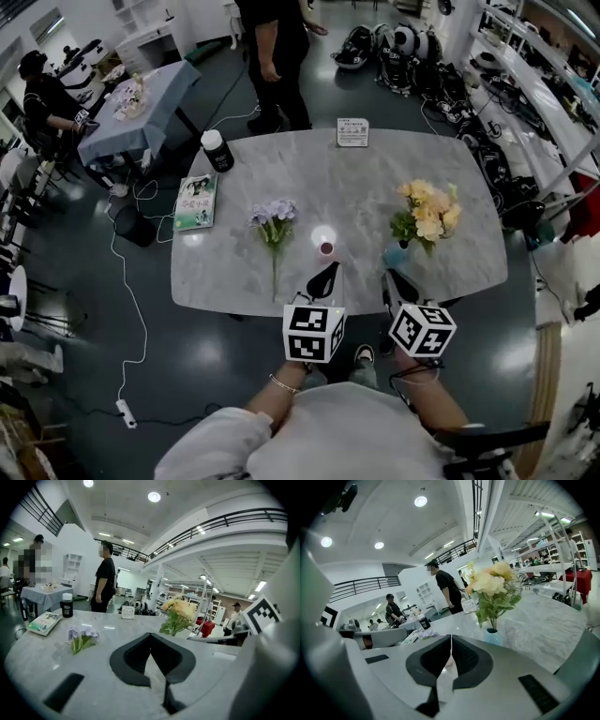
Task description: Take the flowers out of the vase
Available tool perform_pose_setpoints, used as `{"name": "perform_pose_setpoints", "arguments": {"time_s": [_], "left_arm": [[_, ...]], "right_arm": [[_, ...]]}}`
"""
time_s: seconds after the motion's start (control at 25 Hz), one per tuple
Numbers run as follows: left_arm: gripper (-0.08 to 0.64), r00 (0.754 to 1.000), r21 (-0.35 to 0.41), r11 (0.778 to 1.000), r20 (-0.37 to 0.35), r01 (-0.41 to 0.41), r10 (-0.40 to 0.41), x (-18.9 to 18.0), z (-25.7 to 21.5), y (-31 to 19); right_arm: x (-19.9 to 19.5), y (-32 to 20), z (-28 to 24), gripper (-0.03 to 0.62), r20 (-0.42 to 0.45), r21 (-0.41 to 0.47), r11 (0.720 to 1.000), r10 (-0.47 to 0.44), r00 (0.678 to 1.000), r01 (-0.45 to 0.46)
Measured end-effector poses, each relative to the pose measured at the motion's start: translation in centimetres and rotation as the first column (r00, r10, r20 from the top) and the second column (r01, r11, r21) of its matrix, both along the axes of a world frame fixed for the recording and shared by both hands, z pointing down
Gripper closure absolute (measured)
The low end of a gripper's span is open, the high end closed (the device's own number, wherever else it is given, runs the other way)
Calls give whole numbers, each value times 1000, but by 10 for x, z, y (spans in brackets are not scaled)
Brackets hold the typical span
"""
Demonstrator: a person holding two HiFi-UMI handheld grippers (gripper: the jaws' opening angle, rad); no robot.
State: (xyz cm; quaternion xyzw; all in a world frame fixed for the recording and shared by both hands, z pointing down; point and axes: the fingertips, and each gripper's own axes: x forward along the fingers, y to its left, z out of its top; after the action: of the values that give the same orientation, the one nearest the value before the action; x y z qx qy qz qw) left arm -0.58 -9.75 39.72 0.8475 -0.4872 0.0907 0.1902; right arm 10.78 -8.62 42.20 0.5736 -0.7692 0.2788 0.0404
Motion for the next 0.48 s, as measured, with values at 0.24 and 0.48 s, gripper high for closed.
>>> {"name": "perform_pose_setpoints", "arguments": {"time_s": [0.24, 0.48], "left_arm": [[552, 982, -17, 982, -5, -189, 189, 44, 15, 9], [552, 965, -31, 965, 2, -262, 262, 79, 24, 17]], "right_arm": [[34, 32, 9, 581, 1, -23, 983, 185, 983, -185], [62, 51, 12, 581, 1, -33, 968, 250, 968, -250]]}}
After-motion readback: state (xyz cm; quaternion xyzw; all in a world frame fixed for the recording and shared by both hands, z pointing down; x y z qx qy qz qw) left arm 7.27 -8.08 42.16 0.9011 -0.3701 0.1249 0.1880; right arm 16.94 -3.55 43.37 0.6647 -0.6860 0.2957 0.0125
